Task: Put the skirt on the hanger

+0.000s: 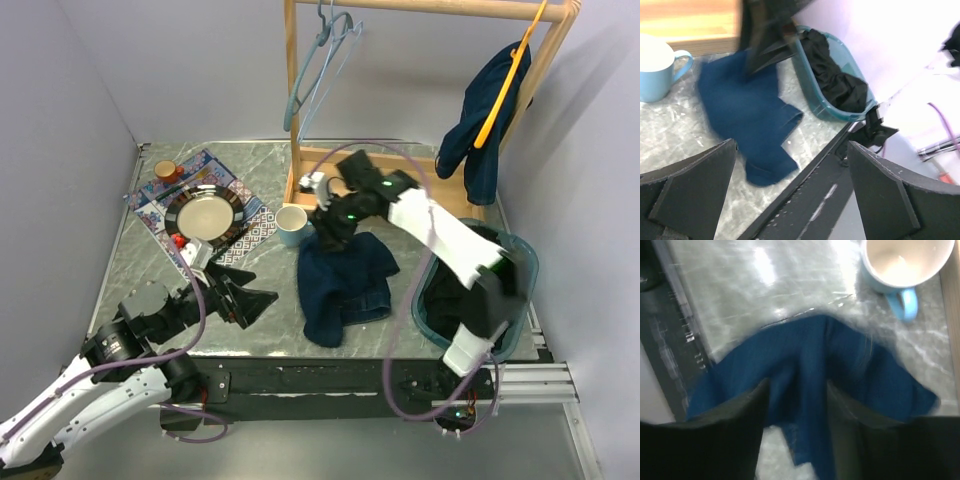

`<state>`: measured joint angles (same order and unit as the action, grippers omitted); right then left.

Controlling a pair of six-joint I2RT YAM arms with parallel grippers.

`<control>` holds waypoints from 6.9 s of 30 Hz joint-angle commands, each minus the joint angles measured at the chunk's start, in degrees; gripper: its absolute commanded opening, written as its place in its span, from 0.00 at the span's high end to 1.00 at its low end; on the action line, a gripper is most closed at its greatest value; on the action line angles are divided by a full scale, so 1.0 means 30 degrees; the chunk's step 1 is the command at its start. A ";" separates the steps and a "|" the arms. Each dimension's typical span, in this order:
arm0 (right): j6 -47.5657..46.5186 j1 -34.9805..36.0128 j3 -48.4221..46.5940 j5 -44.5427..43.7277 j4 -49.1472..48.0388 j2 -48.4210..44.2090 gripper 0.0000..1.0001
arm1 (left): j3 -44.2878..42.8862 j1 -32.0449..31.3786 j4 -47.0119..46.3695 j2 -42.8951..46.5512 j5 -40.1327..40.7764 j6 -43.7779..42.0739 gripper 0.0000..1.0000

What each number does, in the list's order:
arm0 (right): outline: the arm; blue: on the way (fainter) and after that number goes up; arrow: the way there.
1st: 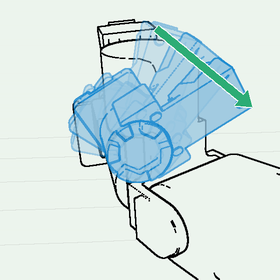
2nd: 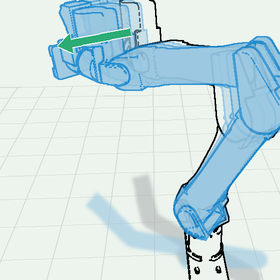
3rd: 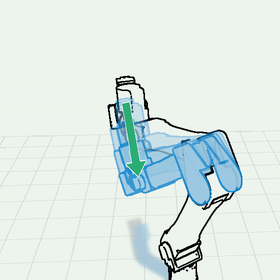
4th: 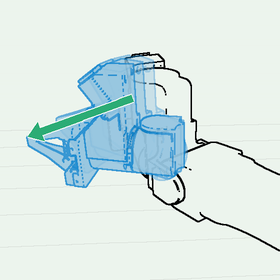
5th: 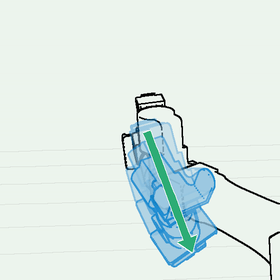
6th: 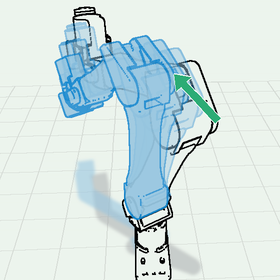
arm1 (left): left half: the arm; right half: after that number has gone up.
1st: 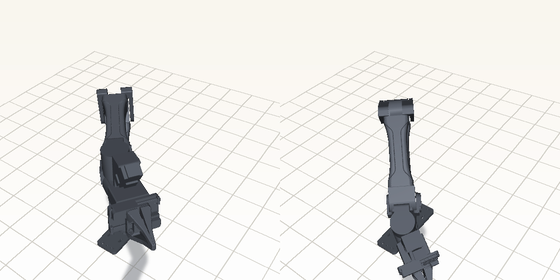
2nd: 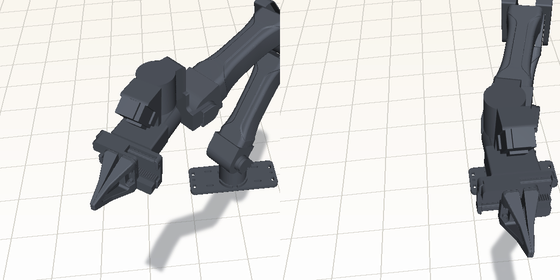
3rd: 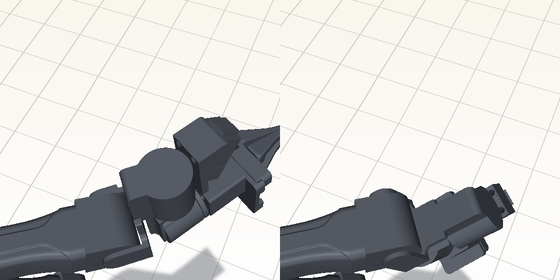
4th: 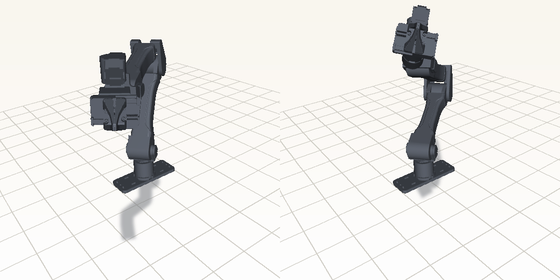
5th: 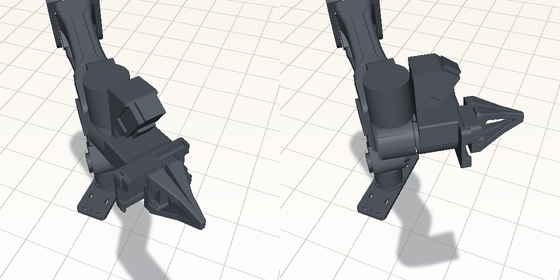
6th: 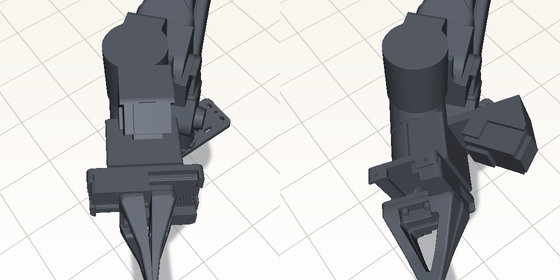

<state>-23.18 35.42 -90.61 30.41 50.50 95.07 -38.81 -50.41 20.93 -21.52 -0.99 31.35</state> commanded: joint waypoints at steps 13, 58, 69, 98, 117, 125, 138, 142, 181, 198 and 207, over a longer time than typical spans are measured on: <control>-1.0077 -0.2754 0.9212 0.0645 0.2007 -0.8334 0.22 | 0.2185 -0.2993 -0.0564 -0.5945 -0.0233 0.5191 0.01; -1.4510 -0.1552 1.8016 -0.1819 -0.4589 -0.9945 1.00 | -0.0423 -1.1116 0.7287 -1.8084 1.0527 1.1699 0.91; -1.1554 -0.1904 1.1402 -0.1931 -0.0402 -1.5339 1.00 | -0.5456 -1.1116 1.1625 -1.0532 1.2980 0.9620 0.99; -0.3938 -0.4658 0.3270 -0.2373 -0.2032 -1.6310 1.00 | -1.1857 -1.1116 0.2840 -0.6485 1.6672 -0.1373 0.99; -0.2926 -0.6064 0.8373 -0.2170 -0.7904 -0.9216 1.00 | -0.2443 0.4529 -0.4578 -1.0873 0.4612 0.0388 0.99; -0.9055 -0.6240 1.2473 0.0144 -0.1814 -1.2551 1.00 | -0.1188 0.4529 0.0636 -0.9089 -0.0189 0.3665 0.84; -1.0294 -0.5684 1.1492 0.0936 0.2298 -1.2850 0.49 | -0.1649 0.4529 0.4888 -0.6542 -0.3480 0.3849 0.24; -0.8421 -0.5683 0.9610 0.1519 0.1363 -1.3173 0.41 | -0.3468 0.4529 0.4422 -0.5513 -0.2425 0.1244 0.11; 0.0842 -0.9140 1.4411 1.0897 -0.8162 -1.3642 0.34 | -2.3498 0.5115 0.0081 -2.2911 0.0476 -0.3648 0.52; 0.0637 -0.9140 1.4382 1.0487 -0.8015 -1.3144 0.34 | -2.8869 0.5056 0.1754 -2.7572 0.4051 -0.6699 0.47; 0.0549 -0.9199 1.4324 1.0370 -0.7898 -1.2998 0.35 | -3.0541 0.5086 0.1580 -2.9126 0.4493 -0.7579 0.55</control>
<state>-20.93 8.32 -45.84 61.87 27.66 55.81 -126.50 -35.09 26.98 -108.33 11.51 11.11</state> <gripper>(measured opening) 0.655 0.484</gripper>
